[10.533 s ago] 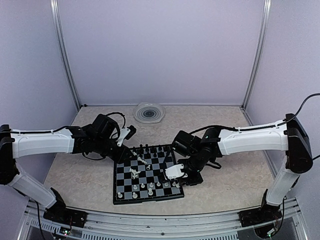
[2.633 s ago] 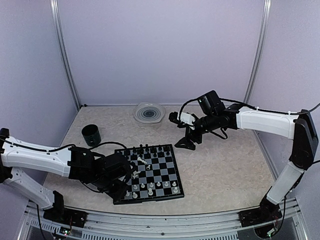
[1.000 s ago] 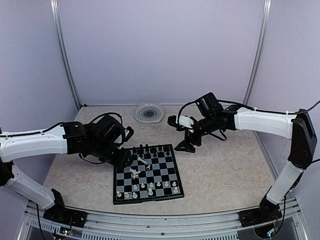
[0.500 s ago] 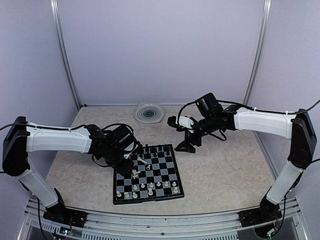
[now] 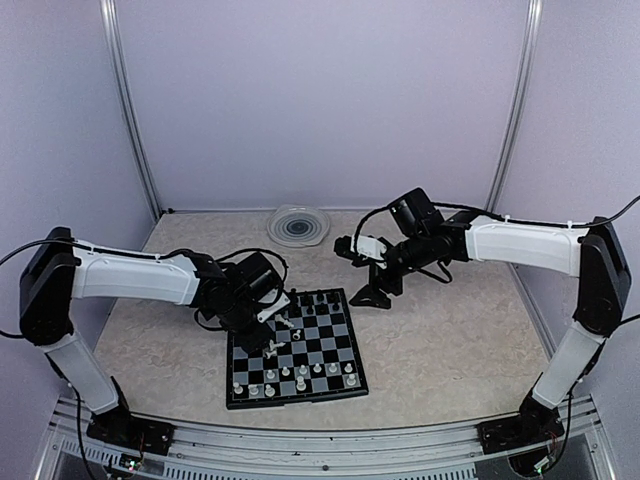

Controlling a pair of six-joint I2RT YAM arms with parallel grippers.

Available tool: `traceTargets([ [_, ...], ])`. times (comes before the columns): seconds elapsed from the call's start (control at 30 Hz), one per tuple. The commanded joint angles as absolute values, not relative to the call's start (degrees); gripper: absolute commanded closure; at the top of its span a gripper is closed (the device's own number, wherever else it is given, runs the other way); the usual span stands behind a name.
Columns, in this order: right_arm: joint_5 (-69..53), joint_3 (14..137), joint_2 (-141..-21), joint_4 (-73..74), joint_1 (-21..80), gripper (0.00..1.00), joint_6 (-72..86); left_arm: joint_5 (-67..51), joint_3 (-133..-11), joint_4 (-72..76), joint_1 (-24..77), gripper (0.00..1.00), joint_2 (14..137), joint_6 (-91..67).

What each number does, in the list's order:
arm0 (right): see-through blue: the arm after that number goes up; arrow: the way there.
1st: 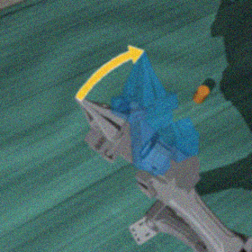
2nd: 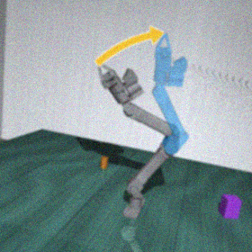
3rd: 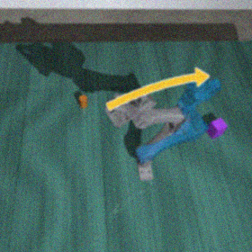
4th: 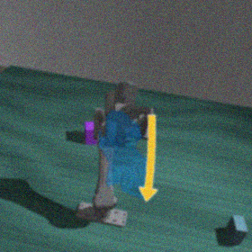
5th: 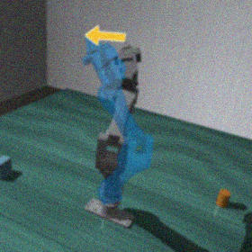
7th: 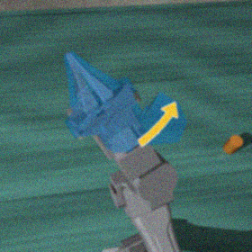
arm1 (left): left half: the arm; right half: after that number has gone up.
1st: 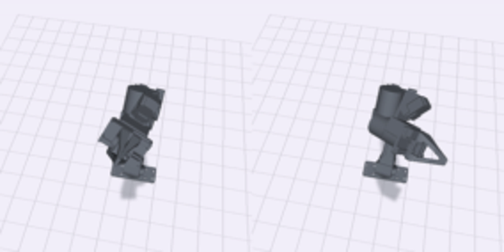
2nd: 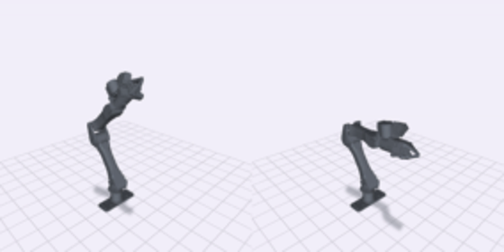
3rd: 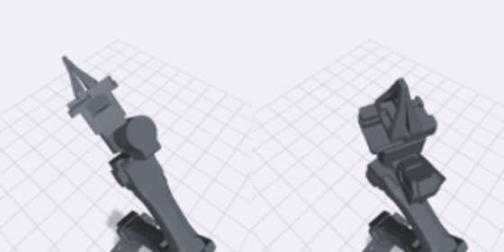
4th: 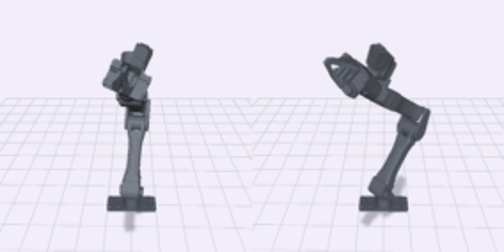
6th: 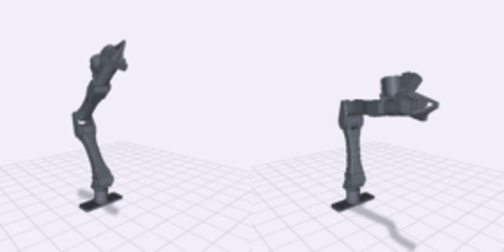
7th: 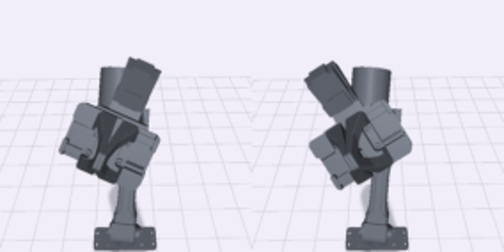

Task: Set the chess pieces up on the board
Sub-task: Adjust the chess pile on the chessboard.

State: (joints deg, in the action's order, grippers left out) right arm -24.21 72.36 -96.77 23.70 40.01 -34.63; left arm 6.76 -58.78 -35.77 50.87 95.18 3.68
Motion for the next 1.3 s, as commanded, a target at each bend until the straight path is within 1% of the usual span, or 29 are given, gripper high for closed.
traceTargets([
  [0.0,-25.7,72.1,-97.9,25.3,40.5,0.01,-34.9,7.1,-63.2,-36.6,51.2,0.54,97.5,7.3],
  [0.3,-26.3,72.3,-98.3,25.7,40.5,0.01,-35.1,3.3,-64.5,-37.3,50.3,0.53,97.0,10.2],
  [0.53,-26.8,72.5,-98.6,26.3,40.6,0.01,-35.1,1.8,-66.7,-38.8,50.3,0.57,101.6,10.4],
  [0.83,-27.1,72.7,-99.0,26.6,40.8,0.01,-35.2,1.2,-63.8,-37.6,49.3,0.55,97.9,10.0],
  [1.0,-27.0,72.9,-99.4,26.9,41.1,0.01,-35.3,2.1,-63.5,-37.5,49.1,0.55,99.4,9.6],
  [1.27,-26.9,73.1,-99.3,27.1,41.3,0.01,-35.3,1.3,-63.2,-38.3,49.1,0.61,101.2,9.1],
])
